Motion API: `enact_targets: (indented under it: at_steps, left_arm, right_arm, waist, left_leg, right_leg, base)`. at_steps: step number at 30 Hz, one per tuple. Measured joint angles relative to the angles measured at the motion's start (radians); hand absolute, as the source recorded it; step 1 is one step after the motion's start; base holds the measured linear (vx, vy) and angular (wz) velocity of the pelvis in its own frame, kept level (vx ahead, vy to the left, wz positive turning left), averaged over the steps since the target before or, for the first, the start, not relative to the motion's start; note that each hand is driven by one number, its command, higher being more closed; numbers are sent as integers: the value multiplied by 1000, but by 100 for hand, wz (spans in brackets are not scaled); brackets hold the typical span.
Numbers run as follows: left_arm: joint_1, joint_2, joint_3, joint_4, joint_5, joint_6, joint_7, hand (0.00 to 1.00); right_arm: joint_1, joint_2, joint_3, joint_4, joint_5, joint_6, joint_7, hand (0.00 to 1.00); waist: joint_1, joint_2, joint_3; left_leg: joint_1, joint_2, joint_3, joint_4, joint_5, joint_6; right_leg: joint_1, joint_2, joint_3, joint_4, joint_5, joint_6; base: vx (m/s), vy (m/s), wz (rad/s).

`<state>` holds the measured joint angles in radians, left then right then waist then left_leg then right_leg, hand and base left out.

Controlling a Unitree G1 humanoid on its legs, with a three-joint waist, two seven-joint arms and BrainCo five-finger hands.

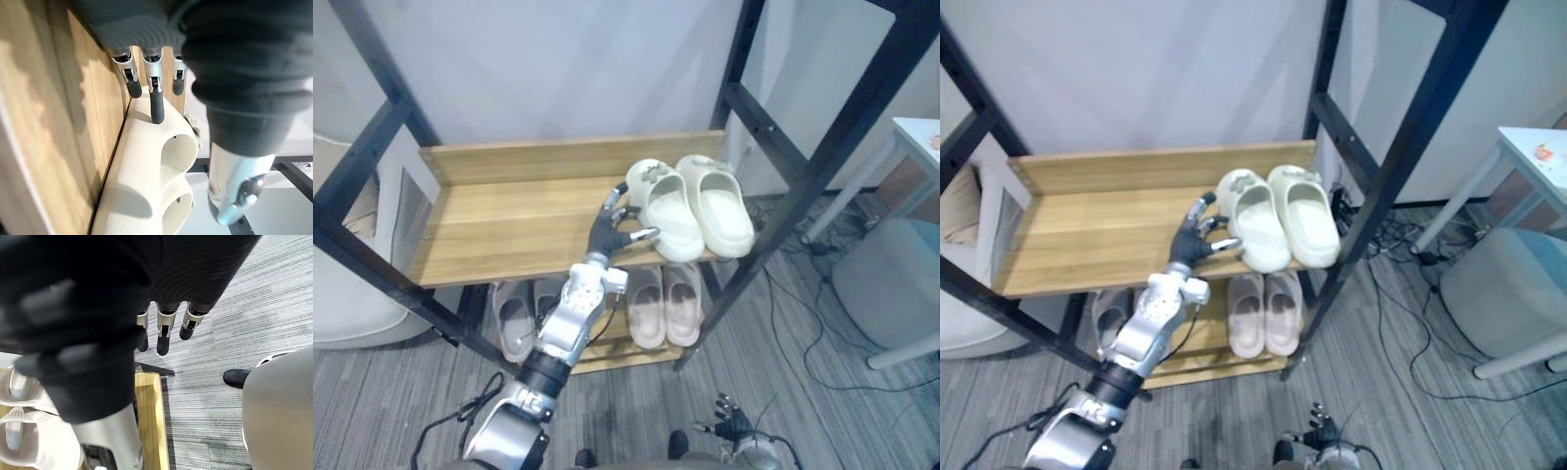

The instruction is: Organize the slippers on the shoe rack

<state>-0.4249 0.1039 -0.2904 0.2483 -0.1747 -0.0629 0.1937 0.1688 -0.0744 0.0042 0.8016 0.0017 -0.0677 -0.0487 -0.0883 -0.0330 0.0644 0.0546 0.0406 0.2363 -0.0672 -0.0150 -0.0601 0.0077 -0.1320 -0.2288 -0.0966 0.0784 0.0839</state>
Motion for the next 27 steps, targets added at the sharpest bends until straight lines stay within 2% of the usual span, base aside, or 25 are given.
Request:
enact_targets:
  at_steps: [4, 10, 13, 17, 24, 27]
  left_arm:
    - [19, 0, 20, -24, 7, 5, -1, 0]
    - [149, 21, 6, -207, -63, 1, -24, 0]
    - [234, 71, -54, -334, -145, -16, -74, 0]
    - [339, 79, -99, -416, -239, -19, -151, 0]
    - [502, 109, -163, -436, -300, -18, -250, 0]
    - [588, 120, -191, -423, -299, -13, -293, 0]
  right_arm:
    - [-1, 1, 0, 0, 0, 0, 0, 0]
    - [-1, 2, 1, 0, 0, 1, 4, 0]
    - [2, -1, 3, 2, 0, 7, 9, 0]
    - [4, -6, 10, 3, -1, 7, 13, 0]
    - [-1, -14, 11, 24, -1, 6, 29, 0]
    - [-12, -14, 11, 47, -2, 5, 29, 0]
  waist:
    - [0, 0, 0]
    - [1, 1, 0]
    - [16, 1, 0]
    - [26, 4, -2]
    - [37, 24, -18]
    - [39, 24, -20]
  left_leg:
    - [0, 0, -1, 0, 0, 0]
    - [-1, -3, -29, 1, 1, 2]
    - [-1, -7, -34, 2, 3, 4]
    - [0, -14, -48, 3, 7, 10]
    - [-3, -19, -60, 3, 9, 13]
    - [-1, -19, -73, 4, 9, 13]
  right_leg:
    - [0, 0, -2, 0, 0, 0]
    - [15, -3, -29, 3, -2, 2]
    - [19, -7, -34, 4, -2, 2]
    - [29, -14, -45, 5, -4, 4]
    - [32, -21, -60, 7, -7, 9]
    - [43, -22, -73, 7, -10, 11]
  base:
    - [0, 0, 0]
    - [-4, -9, 13]
    - [-22, -2, 7]
    - [-34, 5, 10]
    - [-30, -2, 5]
    - [-5, -10, 13]
